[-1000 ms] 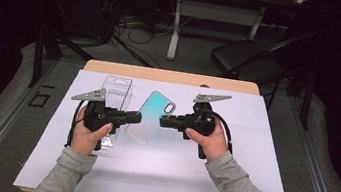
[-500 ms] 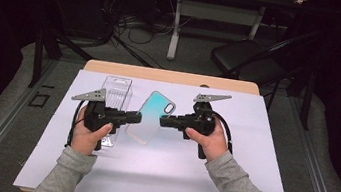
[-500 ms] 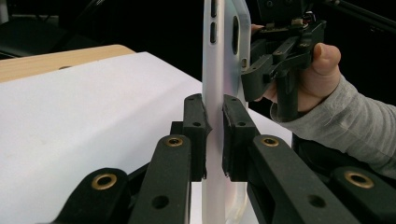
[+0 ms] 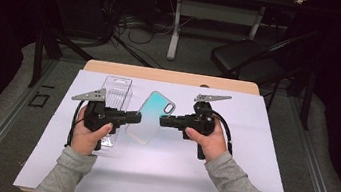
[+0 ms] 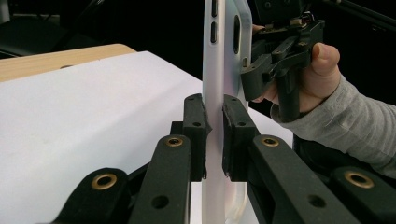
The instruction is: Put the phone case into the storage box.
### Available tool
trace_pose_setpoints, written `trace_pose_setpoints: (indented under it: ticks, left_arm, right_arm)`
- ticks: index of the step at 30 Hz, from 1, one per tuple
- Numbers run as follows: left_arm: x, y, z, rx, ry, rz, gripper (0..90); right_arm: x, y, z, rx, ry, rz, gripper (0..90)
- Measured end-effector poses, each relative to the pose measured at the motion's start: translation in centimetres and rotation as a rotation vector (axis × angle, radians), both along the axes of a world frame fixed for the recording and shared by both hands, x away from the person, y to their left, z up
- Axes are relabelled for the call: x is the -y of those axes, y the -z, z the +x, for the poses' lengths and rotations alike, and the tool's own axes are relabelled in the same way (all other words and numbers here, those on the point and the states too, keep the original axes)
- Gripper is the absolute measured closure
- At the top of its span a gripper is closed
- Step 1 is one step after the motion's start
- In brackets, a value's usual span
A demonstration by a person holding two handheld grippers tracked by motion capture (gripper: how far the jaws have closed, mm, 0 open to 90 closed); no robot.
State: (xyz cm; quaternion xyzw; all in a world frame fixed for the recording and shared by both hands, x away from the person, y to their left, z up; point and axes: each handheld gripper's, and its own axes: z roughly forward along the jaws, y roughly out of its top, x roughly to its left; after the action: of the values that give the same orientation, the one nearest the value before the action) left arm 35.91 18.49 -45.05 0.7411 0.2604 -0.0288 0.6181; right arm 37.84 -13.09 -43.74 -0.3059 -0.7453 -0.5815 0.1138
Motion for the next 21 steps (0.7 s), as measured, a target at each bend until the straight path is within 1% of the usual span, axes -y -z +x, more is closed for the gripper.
trace_pose_setpoints:
  ticks: [8,9,12,13,21]
  left_arm:
    - [0.02,0.01,0.01,0.001,-0.001,0.002,81.8]
    - [0.02,0.0,0.0,0.002,-0.002,0.003,81.8]
    - [0.03,0.01,-0.01,0.001,-0.001,0.004,81.8]
    - [0.03,0.01,0.0,0.001,-0.001,0.004,81.7]
    - [0.03,0.01,0.0,0.003,-0.003,0.005,81.7]
  right_arm:
    - [0.08,0.11,0.15,-0.018,-0.007,0.008,79.6]
    - [0.08,0.12,0.16,-0.026,-0.007,0.012,79.7]
    - [0.08,0.21,0.23,-0.031,-0.006,0.018,80.0]
    - [0.1,0.22,0.23,-0.042,-0.005,0.017,80.1]
    - [0.12,0.24,0.27,-0.044,-0.004,0.026,80.5]
